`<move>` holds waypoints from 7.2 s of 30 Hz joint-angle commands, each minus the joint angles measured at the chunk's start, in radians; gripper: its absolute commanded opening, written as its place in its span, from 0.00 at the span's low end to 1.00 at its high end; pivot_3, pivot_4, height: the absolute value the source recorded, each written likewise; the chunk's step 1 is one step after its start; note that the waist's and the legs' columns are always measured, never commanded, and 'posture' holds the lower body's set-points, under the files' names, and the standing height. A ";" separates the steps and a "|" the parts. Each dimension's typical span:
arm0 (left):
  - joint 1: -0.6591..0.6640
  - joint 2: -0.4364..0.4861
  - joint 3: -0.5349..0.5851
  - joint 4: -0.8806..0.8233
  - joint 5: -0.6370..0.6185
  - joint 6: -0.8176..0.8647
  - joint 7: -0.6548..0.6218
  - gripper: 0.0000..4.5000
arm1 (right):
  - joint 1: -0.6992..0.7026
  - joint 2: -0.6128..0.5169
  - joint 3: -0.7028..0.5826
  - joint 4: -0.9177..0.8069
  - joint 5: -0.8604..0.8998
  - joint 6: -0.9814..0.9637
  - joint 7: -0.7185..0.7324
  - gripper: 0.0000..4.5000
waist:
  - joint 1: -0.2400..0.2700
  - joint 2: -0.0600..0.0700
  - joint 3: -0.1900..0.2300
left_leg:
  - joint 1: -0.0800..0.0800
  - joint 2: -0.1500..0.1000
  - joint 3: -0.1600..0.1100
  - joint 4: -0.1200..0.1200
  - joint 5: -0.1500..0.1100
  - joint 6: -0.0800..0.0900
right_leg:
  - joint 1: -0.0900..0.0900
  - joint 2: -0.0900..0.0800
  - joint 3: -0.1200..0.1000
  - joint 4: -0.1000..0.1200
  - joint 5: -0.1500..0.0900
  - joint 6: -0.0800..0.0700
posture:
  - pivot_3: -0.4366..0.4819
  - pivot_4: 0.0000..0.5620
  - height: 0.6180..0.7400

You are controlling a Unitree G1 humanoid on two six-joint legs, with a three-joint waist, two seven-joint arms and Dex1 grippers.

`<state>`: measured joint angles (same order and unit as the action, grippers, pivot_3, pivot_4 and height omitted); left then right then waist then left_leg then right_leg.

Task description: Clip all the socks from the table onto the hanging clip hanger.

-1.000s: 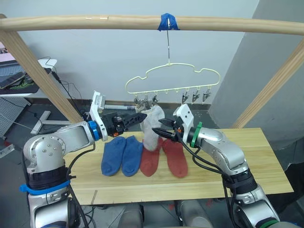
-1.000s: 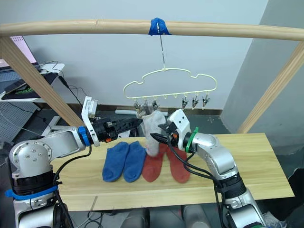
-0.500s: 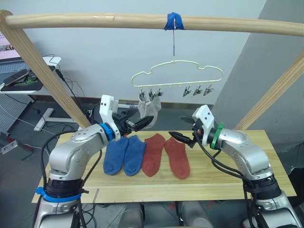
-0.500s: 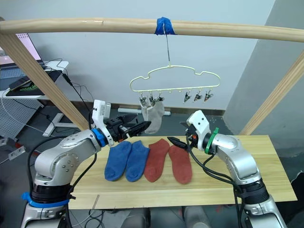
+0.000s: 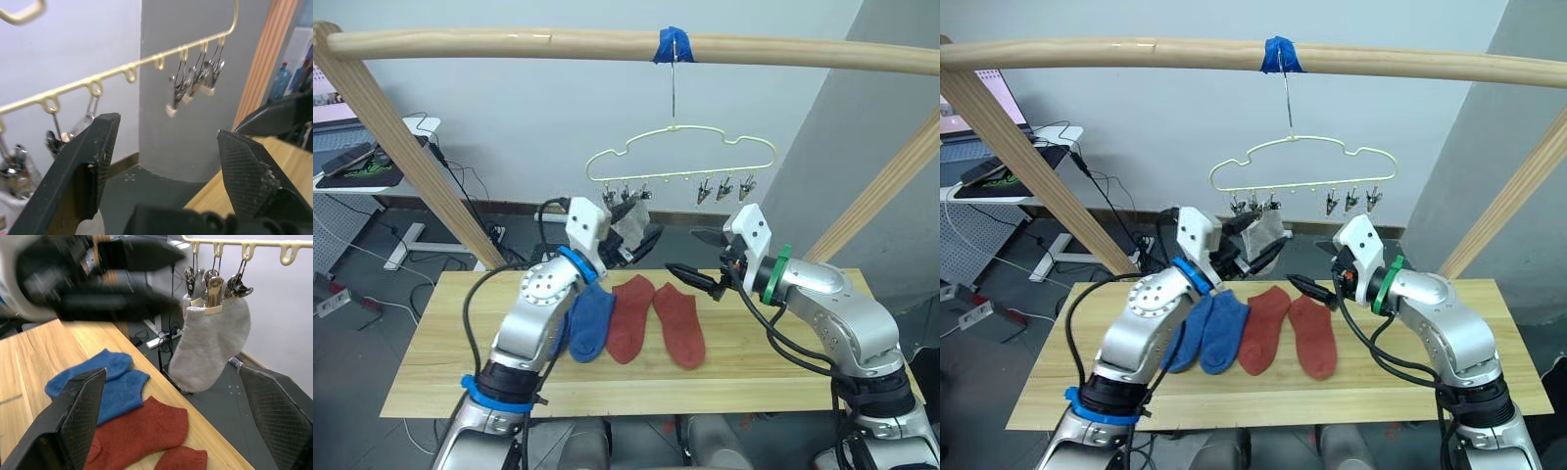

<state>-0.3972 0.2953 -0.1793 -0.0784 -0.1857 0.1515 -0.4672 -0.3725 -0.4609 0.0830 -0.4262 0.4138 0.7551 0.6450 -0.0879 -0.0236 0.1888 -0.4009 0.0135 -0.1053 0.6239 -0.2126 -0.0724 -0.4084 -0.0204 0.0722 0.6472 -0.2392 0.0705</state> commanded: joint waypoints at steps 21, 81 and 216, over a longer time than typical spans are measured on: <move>-0.217 -0.144 0.089 0.476 0.148 -0.258 0.151 0.81 | 0.018 -0.003 -0.031 -0.078 0.033 0.029 -0.070 1.00 | -0.027 0.000 0.000 | 0.000 0.000 0.000 0.002 0.000 0.000 | 0.001 0.000 0.000 0.001 0.001 0.002 | 0.27 0.22 1.00; -0.297 -0.202 0.153 0.621 0.153 -0.362 0.154 0.43 | -0.032 0.041 -0.042 -0.081 0.058 -0.073 -0.123 1.00 | -0.060 0.000 0.000 | 0.001 0.000 -0.001 0.004 0.000 0.000 | 0.002 0.000 0.000 0.003 0.002 0.003 | 0.25 0.24 1.00; -0.277 -0.029 0.642 0.191 -1.074 1.077 0.315 0.03 | 0.053 0.205 0.172 0.229 -0.295 -0.608 0.033 0.01 | -0.051 0.000 -0.001 | 0.004 0.000 -0.002 0.005 0.001 -0.001 | 0.002 0.001 0.000 0.011 0.000 0.001 | 0.34 0.28 1.00</move>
<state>-0.6705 0.2531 0.4700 0.1532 -1.2488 1.2368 -0.1266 -0.3049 -0.2605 0.2588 -0.1737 0.1014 0.1465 0.6813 -0.1384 -0.0236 0.1883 -0.3965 0.0134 -0.1077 0.6291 -0.2116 -0.0732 -0.4066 -0.0191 0.0721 0.6580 -0.2388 0.0712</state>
